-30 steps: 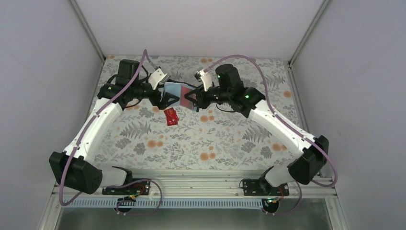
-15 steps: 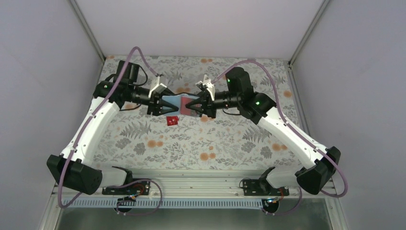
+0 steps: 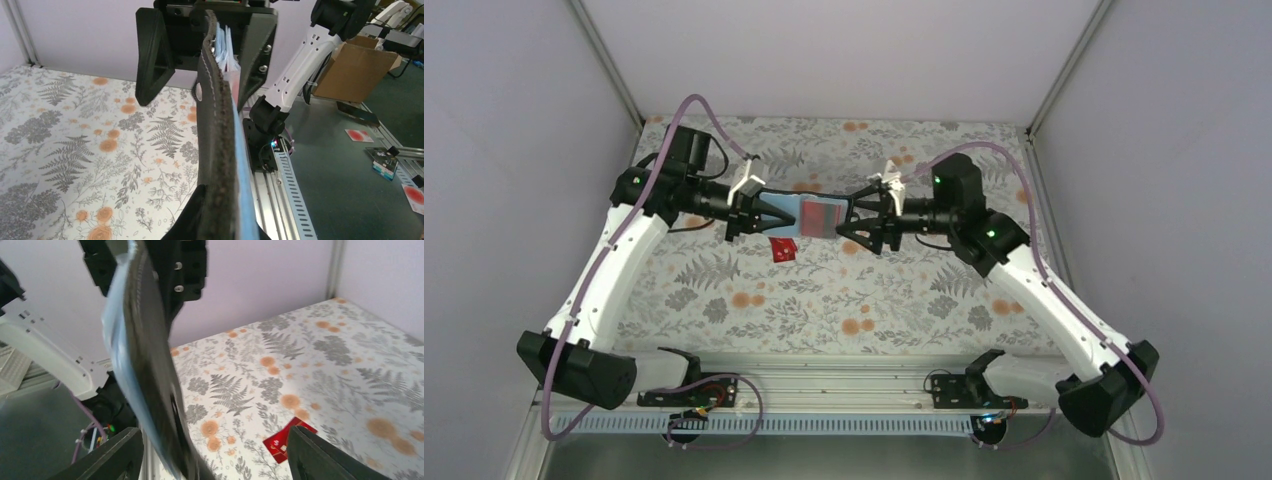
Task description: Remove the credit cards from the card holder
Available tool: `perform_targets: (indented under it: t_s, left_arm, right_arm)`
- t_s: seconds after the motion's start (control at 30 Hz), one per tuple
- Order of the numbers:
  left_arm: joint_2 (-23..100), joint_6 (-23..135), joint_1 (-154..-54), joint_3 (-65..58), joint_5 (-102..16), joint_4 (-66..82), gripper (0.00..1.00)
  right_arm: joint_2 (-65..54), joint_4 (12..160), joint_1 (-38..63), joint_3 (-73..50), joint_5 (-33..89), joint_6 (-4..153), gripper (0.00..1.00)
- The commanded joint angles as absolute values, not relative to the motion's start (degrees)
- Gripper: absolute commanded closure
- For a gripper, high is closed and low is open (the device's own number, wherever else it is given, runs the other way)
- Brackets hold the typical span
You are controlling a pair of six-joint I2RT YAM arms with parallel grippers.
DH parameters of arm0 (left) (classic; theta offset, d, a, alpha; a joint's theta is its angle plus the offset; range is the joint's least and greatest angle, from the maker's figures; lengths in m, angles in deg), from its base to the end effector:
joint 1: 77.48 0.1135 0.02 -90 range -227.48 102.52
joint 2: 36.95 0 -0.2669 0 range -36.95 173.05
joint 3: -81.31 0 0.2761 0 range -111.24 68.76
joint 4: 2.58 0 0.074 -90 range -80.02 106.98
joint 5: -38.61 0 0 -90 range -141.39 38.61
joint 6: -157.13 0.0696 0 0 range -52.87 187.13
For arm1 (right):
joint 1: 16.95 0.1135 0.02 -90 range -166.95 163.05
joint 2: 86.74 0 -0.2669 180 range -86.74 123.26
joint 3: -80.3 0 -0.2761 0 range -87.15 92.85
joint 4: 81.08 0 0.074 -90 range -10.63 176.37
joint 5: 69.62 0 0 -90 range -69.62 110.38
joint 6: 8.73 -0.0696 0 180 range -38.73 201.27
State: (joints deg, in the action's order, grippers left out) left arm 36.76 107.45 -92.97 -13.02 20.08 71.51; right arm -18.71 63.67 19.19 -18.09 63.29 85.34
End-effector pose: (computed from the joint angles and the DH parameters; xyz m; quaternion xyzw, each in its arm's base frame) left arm 0.2337 -0.1332 0.3897 0.5225 0.5955 -0.4869 0.3677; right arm 0.2181 0.2180 0.3797 -0.4576 0.6526 0.4352 0.4187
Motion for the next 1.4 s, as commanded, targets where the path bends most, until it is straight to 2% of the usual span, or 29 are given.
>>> perform_targets:
  t_s: [0.0,0.23,0.4,0.53,0.63,0.77,0.8,0.93,1.03,1.2,1.37]
  left_arm:
    - [35.5,109.1,-92.8,-14.9,23.3,72.1,0.98]
    - [35.7,105.5,-92.9,-14.3,22.3,69.4,0.98]
    - [36.0,94.0,-92.8,-14.1,15.5,63.0,0.98]
    - [35.8,94.8,-92.8,-15.2,16.5,64.0,0.98]
    - [35.7,95.7,-92.9,-14.8,16.3,64.3,0.98]
    - [35.6,96.4,-92.9,-14.4,17.3,64.6,0.98]
    - [35.5,96.6,-92.9,-14.5,17.5,64.7,0.98]
    - [35.6,96.4,-92.9,-14.6,17.9,64.5,0.98]
    - [35.5,95.2,-92.9,-14.5,17.0,63.6,0.98]
    - [35.3,94.3,-92.9,-14.4,16.6,63.1,0.98]
    - [36.1,95.0,-92.9,-15.1,16.6,63.4,0.98]
  right_arm:
    - [-23.3,68.4,15.1,-22.1,62.6,84.6,0.26]
    - [-20.7,68.6,14.4,-20.0,68.7,82.8,0.23]
    - [-20.8,66.2,15.0,-20.5,72.2,87.0,0.07]
    - [-22.2,64.6,15.1,-20.9,72.4,89.8,0.06]
    - [-22.8,66.0,15.0,-20.2,71.3,88.8,0.09]
    - [-23.1,72.8,15.0,-20.3,63.9,83.1,0.37]
    - [-23.1,74.4,15.1,-20.6,63.4,82.1,0.4]
    - [-21.8,75.0,15.1,-19.7,65.7,81.3,0.45]
    - [-22.8,72.8,15.1,-19.4,72.1,83.6,0.48]
    - [-29.7,70.3,15.0,-23.1,79.8,88.4,0.37]
    - [-28.3,82.7,15.2,-25.7,82.1,79.1,0.25]
